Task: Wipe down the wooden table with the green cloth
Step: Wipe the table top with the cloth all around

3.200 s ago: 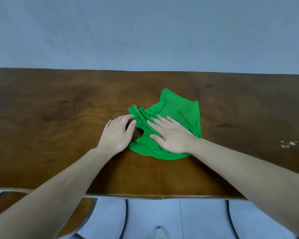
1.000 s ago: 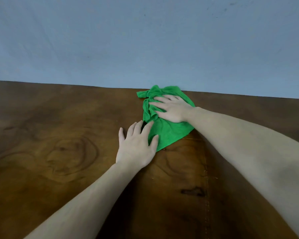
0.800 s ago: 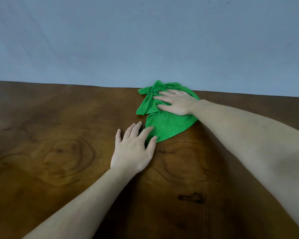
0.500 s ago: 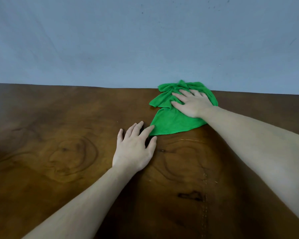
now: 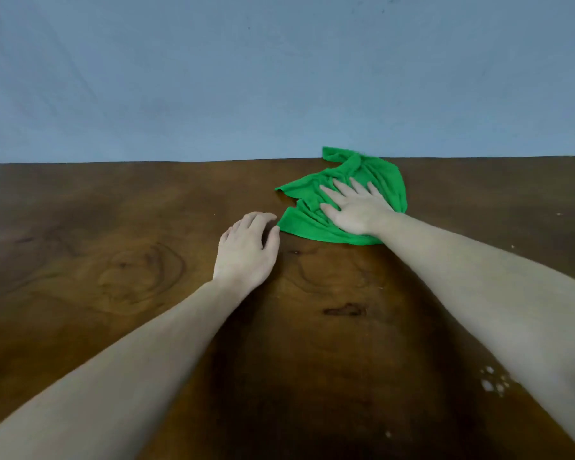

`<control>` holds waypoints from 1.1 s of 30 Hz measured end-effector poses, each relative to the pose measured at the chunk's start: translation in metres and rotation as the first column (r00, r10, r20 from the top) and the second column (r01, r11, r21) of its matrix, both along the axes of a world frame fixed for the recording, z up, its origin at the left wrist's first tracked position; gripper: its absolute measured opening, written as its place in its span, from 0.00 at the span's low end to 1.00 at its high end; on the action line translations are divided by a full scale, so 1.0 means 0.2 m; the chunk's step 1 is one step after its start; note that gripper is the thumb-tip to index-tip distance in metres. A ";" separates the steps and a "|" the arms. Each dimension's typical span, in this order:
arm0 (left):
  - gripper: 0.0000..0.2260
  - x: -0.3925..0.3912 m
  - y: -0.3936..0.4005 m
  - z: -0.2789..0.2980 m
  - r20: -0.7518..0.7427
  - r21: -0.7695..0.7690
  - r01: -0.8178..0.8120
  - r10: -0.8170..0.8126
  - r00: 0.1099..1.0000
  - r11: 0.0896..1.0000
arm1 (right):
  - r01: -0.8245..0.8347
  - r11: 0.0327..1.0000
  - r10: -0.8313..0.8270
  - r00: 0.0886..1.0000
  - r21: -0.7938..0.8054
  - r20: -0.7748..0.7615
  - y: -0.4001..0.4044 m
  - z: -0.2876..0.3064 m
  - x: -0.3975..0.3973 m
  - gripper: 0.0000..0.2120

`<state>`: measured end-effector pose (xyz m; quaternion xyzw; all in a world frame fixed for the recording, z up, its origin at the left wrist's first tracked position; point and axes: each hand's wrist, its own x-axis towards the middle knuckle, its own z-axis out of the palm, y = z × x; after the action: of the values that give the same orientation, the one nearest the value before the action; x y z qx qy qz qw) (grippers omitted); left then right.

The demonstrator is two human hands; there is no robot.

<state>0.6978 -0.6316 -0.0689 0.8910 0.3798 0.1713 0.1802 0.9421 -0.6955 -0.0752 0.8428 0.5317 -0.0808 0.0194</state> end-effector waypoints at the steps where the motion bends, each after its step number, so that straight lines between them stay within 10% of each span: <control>1: 0.17 -0.02 -0.03 0.01 0.025 0.001 0.017 -0.017 1.000 1.000 | -0.031 1.000 0.031 1.000 0.005 0.005 -0.04 -0.01 -0.07 0.30; 20: 0.14 -0.76 -0.44 -0.03 0.098 0.046 0.247 -0.251 0.963 0.968 | -0.376 0.911 0.387 0.922 0.168 -0.036 -0.97 0.02 -1.30 0.24; 26: 0.15 -0.83 -0.59 -0.03 0.022 0.040 0.332 -0.333 0.943 0.942 | -0.242 0.889 0.299 0.950 0.389 -0.092 -1.19 0.01 -1.37 0.18; 33: 0.17 -0.84 -0.67 -0.02 -0.009 0.008 0.365 -0.365 0.931 0.931 | -0.250 0.968 0.250 0.968 0.017 -0.007 -1.27 0.02 -1.45 0.30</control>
<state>0.5288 -0.7654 -0.0722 0.9475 0.2074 0.1336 0.2033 0.6512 -0.9492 -0.0714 0.7690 0.6343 -0.0775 0.0203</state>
